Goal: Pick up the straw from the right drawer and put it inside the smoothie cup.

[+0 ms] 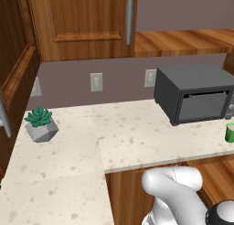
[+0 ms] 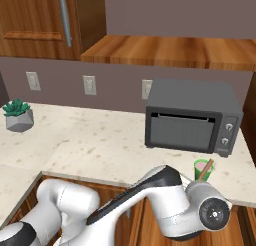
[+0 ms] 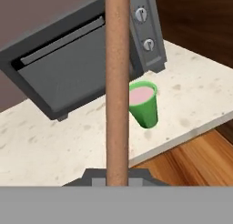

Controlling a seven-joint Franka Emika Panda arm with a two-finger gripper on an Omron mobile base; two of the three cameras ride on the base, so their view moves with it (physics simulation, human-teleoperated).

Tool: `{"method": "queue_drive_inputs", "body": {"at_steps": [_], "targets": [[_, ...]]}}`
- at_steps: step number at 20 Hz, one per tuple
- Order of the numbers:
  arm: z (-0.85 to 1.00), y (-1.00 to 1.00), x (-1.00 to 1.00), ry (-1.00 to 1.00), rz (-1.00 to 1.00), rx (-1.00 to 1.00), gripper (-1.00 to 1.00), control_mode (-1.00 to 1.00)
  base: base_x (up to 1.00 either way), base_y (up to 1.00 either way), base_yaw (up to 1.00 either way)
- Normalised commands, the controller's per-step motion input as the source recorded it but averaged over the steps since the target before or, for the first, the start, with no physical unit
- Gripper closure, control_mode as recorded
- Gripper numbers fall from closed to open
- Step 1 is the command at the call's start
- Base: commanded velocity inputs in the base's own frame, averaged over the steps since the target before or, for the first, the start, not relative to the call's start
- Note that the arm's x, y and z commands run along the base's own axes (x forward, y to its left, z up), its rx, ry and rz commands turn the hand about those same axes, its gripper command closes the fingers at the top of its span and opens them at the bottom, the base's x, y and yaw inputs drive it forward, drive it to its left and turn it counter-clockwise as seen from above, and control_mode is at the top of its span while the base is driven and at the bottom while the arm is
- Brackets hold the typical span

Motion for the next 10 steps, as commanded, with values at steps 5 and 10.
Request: {"method": "queue_drive_inputs", "body": {"at_steps": [5,10], "targets": [[0.39,0.06,0.40,-0.09,0.00,0.00,1.00,-1.00,0.00,0.00,0.00],[0.12,0.11,0.47,-0.04,0.00,0.00,1.00,-1.00,0.00,0.00,0.00]]}}
